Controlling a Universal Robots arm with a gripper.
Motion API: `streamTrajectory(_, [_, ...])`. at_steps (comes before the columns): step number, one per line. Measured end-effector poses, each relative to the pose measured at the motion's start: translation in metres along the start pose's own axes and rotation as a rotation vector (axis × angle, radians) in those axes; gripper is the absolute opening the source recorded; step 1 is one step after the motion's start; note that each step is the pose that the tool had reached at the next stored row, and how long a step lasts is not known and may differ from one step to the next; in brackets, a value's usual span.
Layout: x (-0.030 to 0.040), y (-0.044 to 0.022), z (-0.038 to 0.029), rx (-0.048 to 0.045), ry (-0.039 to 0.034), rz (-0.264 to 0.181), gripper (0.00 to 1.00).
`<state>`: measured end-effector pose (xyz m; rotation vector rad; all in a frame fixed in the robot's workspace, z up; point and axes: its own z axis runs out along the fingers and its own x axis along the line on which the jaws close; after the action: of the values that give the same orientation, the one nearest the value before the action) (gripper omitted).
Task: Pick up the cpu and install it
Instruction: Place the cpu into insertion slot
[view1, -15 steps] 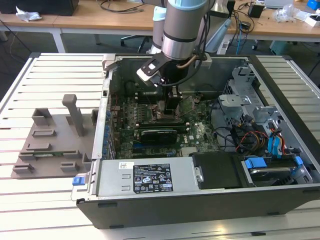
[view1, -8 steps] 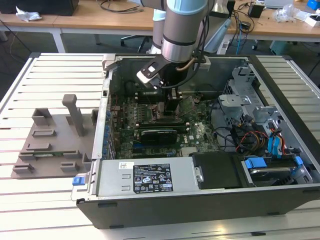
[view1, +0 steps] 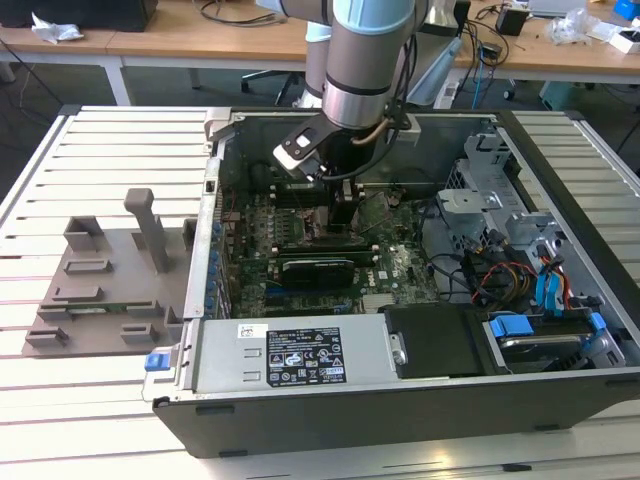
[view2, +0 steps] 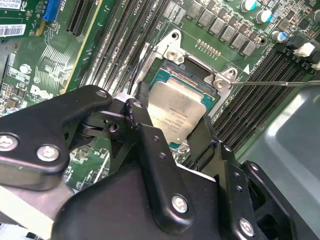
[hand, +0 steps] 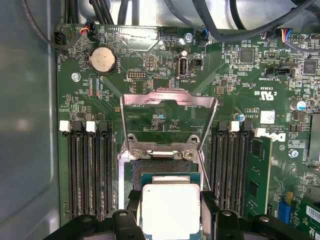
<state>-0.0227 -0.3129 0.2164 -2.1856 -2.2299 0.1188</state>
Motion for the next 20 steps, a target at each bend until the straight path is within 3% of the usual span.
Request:
streamTrajectory(12, [0.0003, 0.0005, 0.0082, 0.0001, -0.0003, 0.0, 0.55])
streamTrajectory(20, [0.004, -0.0003, 0.0086, -0.0001, 0.0002, 0.0, 0.55])
